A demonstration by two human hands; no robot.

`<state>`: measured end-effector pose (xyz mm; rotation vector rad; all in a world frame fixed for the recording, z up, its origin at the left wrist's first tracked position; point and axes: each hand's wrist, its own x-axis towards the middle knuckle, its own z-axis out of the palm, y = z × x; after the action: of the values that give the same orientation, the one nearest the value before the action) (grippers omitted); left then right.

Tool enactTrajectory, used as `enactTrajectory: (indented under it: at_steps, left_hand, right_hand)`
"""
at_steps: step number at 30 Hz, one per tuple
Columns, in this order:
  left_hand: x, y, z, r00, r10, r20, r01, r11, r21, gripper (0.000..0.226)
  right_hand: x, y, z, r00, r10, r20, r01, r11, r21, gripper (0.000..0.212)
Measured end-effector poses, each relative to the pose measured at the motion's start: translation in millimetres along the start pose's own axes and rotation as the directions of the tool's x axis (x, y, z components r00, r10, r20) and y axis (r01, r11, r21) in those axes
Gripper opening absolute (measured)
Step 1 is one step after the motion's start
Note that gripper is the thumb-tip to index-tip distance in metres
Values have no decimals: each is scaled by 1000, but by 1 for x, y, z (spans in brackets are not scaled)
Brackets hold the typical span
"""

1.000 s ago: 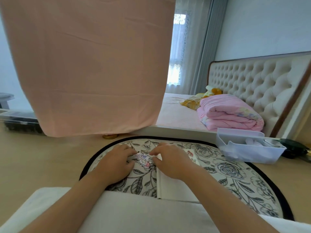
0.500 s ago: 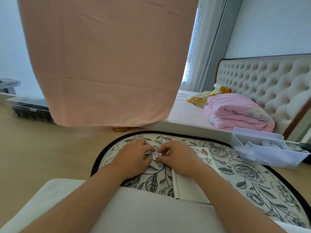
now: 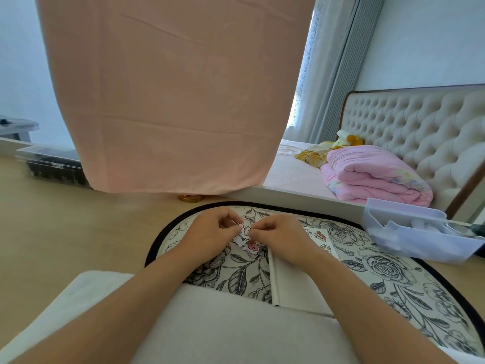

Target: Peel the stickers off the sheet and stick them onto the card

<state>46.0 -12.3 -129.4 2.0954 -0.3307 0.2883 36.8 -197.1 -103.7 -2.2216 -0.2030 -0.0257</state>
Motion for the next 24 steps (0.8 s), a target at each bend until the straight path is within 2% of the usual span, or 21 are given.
enactTrajectory:
  at_steps: [4,9,14,17,21,24]
  left_hand:
    - [0,-1,-1,1000,16,6,-16,1000,-9,11]
    - [-2,1,1,999,39,25,-40,998,38,16]
    - [-3,1,1,997,70,31,-72,995,72,9]
    - [-2,1,1,998,60,33,-62,996,70,9]
    - [-3,-1,1,997,54,46,-63,973,222,8]
    - [-3,1,0,995,97,41,-104,959,265,7]
  right_hand:
    - [-1,-1,3,999,-44,-30,43,998,-45,18]
    - [0,-1,5,1000,-17,-20,19,997,80,14]
    - [0,-1,2,999,28,-42,-22,990,139,10]
    - [0,-1,2,999,18,-51,-12,994,106,7]
    - [-1,-1,4,996,-56,-63,58,997,41,10]
    - [0,0,6,991,-98,-89,101,995,24,9]
